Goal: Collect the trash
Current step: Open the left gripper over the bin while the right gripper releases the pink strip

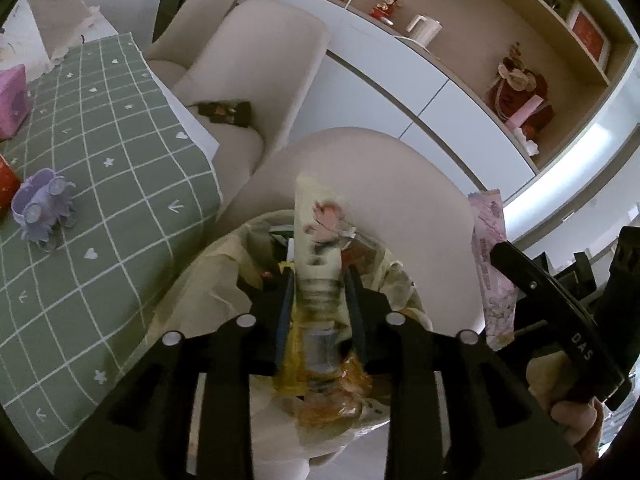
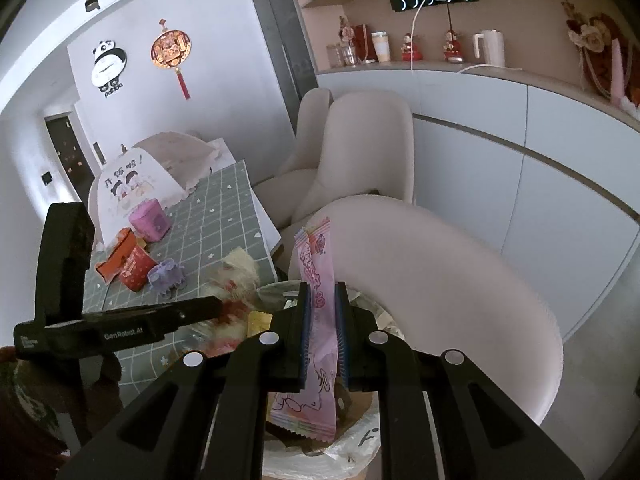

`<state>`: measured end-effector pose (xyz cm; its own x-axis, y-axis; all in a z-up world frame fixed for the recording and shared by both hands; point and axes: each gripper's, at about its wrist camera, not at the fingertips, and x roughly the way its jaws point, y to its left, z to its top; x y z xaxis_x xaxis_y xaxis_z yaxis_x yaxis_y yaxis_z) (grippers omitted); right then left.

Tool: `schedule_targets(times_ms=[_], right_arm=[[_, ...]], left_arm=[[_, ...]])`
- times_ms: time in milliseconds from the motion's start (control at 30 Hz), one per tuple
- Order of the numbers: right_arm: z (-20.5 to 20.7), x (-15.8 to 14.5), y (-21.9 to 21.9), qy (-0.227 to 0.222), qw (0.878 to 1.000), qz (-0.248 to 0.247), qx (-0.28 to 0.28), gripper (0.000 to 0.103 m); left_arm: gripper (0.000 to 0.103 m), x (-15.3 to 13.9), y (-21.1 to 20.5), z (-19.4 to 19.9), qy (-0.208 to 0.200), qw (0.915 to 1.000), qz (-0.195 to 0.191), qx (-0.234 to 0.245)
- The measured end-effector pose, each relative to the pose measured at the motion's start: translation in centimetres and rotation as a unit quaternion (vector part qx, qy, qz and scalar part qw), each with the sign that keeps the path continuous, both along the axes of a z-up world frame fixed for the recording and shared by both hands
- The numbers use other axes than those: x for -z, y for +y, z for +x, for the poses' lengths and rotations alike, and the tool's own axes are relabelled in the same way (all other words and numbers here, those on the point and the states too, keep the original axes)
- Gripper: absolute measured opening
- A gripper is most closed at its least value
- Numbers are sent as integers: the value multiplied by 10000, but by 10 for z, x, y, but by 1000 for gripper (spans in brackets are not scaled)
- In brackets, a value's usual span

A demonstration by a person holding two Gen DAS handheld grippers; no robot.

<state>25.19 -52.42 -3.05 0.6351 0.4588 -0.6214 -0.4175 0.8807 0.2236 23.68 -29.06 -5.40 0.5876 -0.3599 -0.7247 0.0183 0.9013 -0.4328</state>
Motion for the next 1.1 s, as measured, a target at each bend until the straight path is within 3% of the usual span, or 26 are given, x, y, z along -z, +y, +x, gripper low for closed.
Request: schedule_targets(times_ms=[67,300,467,800,1100], right_arm=[[1,2,0,18,10000,1,2,13],[4,8,5,102,9999,47,-79,13],[7,21,23,264,9992,59,-282,13],[21,110,70,1495,9872,-249,-495,13],[13,125,80,1777,9815,-425,-576,14]], left_arm=[[36,0,0,-1,-9,10000,-59,22],[41,-5,19,-12,10,9997,-148,-204],[41,-15,42,-34,-64,9986,235,-475],[44,-28,117,-88,-129,9896,381,-1381],[44,-20,169,-128,-19,9792,219,-2016]])
